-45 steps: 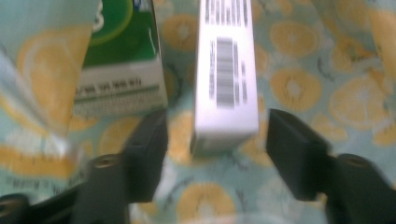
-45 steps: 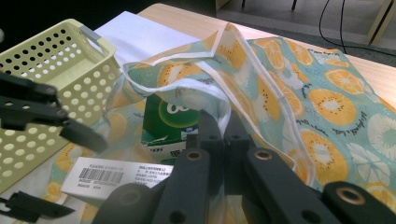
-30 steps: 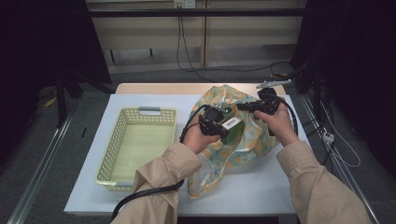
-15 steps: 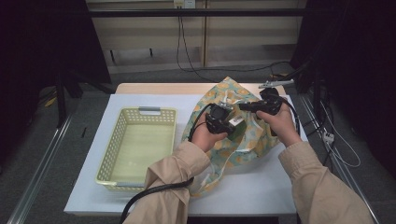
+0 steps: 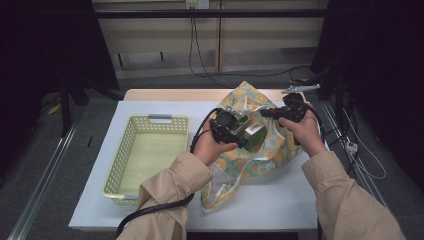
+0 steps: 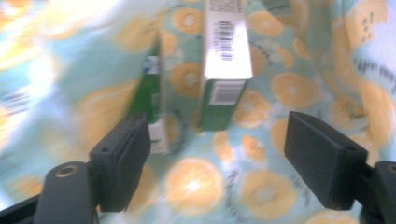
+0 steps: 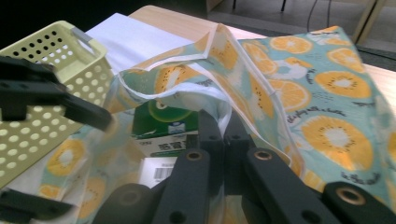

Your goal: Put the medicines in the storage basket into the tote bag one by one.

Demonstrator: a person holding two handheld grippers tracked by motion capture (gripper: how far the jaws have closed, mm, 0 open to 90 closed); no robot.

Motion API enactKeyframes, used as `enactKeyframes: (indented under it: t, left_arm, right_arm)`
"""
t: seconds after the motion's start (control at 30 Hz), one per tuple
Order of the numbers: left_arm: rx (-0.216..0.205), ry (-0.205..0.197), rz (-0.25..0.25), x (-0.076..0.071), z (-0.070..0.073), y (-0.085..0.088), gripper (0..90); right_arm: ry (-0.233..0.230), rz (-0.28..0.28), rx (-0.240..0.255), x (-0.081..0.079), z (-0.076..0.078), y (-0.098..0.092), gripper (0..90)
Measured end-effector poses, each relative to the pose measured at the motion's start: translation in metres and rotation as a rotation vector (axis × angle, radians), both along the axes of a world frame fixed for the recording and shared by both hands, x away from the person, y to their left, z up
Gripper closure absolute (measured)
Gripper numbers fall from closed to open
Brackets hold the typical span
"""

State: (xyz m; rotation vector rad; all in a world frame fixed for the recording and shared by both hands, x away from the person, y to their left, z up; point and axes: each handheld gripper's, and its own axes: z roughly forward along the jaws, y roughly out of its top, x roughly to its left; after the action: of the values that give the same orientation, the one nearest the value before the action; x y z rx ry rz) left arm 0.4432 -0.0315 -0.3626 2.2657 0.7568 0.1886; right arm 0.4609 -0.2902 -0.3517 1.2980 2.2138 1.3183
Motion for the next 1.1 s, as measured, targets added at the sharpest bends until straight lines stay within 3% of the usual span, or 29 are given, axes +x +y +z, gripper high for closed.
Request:
enactKeyframes:
  t: [0.23, 0.27, 0.4, 0.5, 0.53, 0.77, 0.93, 1.03, 1.1]
  left_arm:
    - [0.053, -0.02, 0.081, 0.007, 0.0, 0.024, 18.2]
    - [0.048, -0.008, 0.08, 0.008, -0.002, 0.026, 17.5]
    - [0.092, 0.025, 0.075, 0.009, -0.013, 0.026, 15.8]
    - [0.12, 0.029, 0.07, 0.01, -0.021, 0.024, 16.3]
    - [0.144, 0.01, 0.087, 0.01, -0.023, 0.023, 17.0]
    - [0.152, 0.057, 0.101, 0.013, -0.035, 0.024, 23.3]
    - [0.162, 0.083, 0.092, 0.011, -0.04, 0.021, 42.2]
    - [0.165, 0.107, 0.091, 0.011, -0.043, 0.02, 59.2]
    - [0.165, 0.112, 0.089, 0.011, -0.043, 0.021, 75.5]
  right_arm:
    - [-0.004, -0.028, -0.008, 0.0, 0.002, -0.014, 89.6]
    - [-0.005, -0.029, -0.01, 0.001, 0.002, -0.015, 89.6]
    - [-0.001, -0.036, -0.008, 0.003, 0.001, -0.018, 89.6]
    - [0.001, -0.035, -0.008, 0.003, 0.0, -0.019, 89.6]
    - [-0.001, -0.037, -0.004, 0.003, 0.0, -0.019, 89.6]
    - [-0.005, -0.053, -0.002, 0.002, 0.0, -0.027, 89.6]
    - [-0.007, -0.052, -0.001, 0.0, 0.0, -0.027, 89.6]
    - [-0.008, -0.05, 0.002, -0.001, 0.001, -0.027, 89.6]
    - [-0.008, -0.046, 0.001, -0.001, 0.001, -0.026, 89.6]
